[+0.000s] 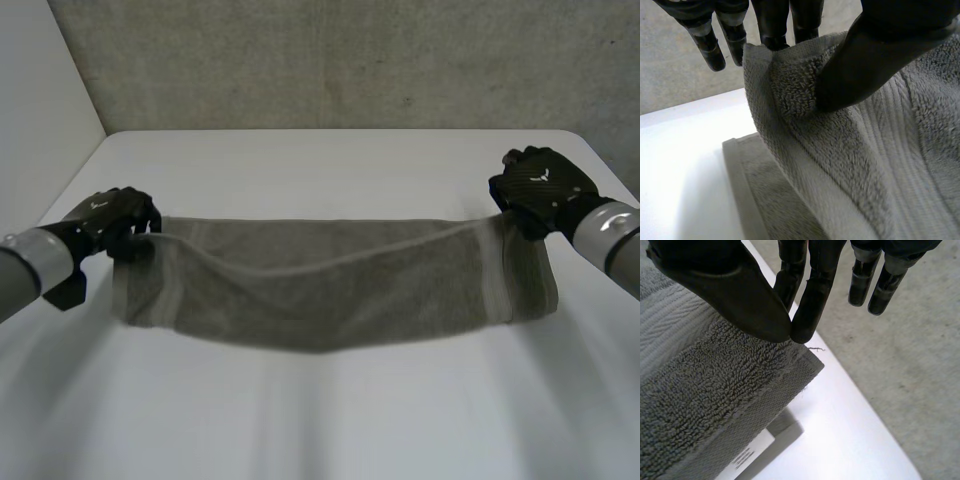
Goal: Fold the towel.
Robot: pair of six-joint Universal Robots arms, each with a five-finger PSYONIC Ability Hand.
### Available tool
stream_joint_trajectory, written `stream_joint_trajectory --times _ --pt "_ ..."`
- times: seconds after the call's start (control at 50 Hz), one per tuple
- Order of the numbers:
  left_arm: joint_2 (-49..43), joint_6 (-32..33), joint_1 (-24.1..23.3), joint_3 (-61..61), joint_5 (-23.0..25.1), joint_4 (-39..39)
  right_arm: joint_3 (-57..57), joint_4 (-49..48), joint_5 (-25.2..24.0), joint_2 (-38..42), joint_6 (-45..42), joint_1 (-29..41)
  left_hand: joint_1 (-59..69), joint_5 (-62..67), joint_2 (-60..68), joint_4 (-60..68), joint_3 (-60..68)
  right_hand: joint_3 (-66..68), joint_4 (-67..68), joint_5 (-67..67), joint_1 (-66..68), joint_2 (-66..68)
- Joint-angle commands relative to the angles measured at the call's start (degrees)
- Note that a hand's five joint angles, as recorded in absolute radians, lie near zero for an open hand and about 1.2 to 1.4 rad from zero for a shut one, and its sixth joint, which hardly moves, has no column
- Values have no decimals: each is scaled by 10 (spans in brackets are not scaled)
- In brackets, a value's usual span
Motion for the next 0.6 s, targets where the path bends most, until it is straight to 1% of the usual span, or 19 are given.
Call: stream_joint_trajectory --times 0.02,0.04,0.06,0.08,0.1,0.12,0.16,0.2,0.22,0.26,0.32,0.44,0.6 --pt "-72 1 -28 96 -64 2 -62 -71 48 78 0 22 52 39 38 -32 -26 -19 -31 33 41 46" --pt "-80 1 -35 111 -76 3 -79 -80 52 100 0 23 52 39 38 -32 -26 -19 -31 33 41 46" --pt "-89 1 -43 123 -87 4 -79 -80 52 100 0 23 52 39 38 -32 -26 -19 -31 33 41 46" --pt "-89 1 -43 124 -87 4 -93 -83 54 119 0 23 52 39 38 -32 -26 -19 -31 33 41 46" --pt "-97 2 -48 133 -99 7 -105 -84 55 133 0 24 52 39 38 -32 -26 -19 -31 33 41 46" --pt "-97 2 -48 133 -99 7 -105 -84 55 133 0 24 52 39 38 -32 -26 -19 -31 33 41 46" --pt "-111 2 -57 146 -115 30 -135 -85 63 163 0 28 52 39 38 -32 -26 -19 -31 33 41 46" --pt "-121 3 -68 153 -121 61 -154 -86 70 179 0 29 52 39 38 -32 -26 -19 -31 33 41 46" --pt "-121 3 -68 153 -121 61 -171 -86 72 192 0 30 52 39 38 -32 -26 -19 -31 33 41 46" --pt "-134 12 -74 161 -123 81 -182 -86 73 200 0 30 52 39 38 -32 -26 -19 -31 33 41 46" --pt "-146 22 -77 169 -129 88 -204 -86 74 214 0 30 52 39 38 -32 -26 -19 -31 33 41 46" --pt "-172 50 -80 187 -151 86 -225 -86 80 240 0 30 52 39 38 -32 -26 -19 -31 33 41 46" --pt "-188 66 -80 189 -156 88 -234 -94 79 256 0 30 52 39 38 -32 -26 -19 -31 33 41 46"
